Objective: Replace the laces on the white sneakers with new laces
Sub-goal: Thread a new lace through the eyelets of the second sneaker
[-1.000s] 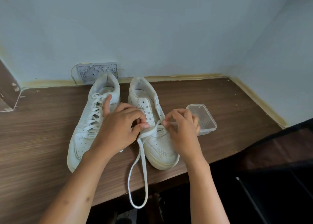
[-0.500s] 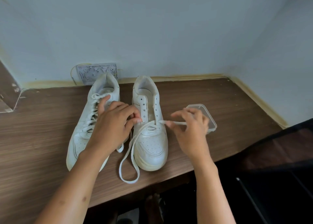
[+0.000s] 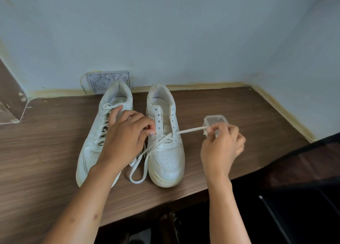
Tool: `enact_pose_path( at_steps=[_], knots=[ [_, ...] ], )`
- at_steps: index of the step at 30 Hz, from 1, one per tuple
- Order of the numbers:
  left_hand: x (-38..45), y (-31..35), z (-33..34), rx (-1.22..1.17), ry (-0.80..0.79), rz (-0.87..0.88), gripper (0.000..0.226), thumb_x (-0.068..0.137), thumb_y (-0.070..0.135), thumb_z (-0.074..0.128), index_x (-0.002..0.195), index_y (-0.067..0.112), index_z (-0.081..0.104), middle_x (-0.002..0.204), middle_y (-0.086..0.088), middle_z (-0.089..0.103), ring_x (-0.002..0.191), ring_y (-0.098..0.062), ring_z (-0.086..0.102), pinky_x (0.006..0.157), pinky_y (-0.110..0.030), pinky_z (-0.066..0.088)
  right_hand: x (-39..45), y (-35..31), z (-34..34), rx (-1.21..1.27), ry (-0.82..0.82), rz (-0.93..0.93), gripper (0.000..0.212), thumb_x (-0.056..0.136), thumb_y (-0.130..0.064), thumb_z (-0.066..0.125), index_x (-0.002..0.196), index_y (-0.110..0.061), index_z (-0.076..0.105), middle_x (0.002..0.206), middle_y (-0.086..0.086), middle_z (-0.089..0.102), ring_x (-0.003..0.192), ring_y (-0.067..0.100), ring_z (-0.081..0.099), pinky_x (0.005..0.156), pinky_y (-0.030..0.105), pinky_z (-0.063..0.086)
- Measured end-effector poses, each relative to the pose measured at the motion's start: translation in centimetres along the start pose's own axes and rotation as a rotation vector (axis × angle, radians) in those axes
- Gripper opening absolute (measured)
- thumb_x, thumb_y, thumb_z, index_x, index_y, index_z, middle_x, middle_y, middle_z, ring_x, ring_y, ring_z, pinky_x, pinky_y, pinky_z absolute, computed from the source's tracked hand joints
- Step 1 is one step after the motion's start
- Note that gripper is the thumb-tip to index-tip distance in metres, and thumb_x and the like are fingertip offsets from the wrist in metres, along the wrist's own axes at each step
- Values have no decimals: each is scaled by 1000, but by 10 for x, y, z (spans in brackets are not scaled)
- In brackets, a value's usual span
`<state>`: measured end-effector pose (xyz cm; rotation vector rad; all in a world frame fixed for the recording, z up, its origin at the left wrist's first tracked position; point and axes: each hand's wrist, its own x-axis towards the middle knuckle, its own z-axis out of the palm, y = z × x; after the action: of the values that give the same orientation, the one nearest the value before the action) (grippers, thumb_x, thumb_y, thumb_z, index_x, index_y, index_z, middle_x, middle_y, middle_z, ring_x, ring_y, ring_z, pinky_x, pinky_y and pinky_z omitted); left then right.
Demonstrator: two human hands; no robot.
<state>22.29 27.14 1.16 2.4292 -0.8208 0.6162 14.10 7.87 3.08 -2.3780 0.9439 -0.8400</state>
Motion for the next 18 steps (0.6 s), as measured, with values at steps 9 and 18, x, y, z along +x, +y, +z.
enact_pose_path(
  at_steps=[9,18],
  knots=[
    [0,-2,1,-30,-12,6,10,84,26,71,84,32,64,79,20,61,99,-13,58,115,-44,14,-9,-14,10,133,-455,-270,18,92,-38,64,108,-31,64,135,-4,41,121,10,20,112,42,22],
    [0,-1,1,-30,-5,18,9,83,25,73,84,30,65,79,21,60,99,-15,58,115,-43,13,2,-4,3,145,-269,-179,14,94,-17,62,88,-29,59,111,-8,45,108,12,27,94,33,22]
  ],
)
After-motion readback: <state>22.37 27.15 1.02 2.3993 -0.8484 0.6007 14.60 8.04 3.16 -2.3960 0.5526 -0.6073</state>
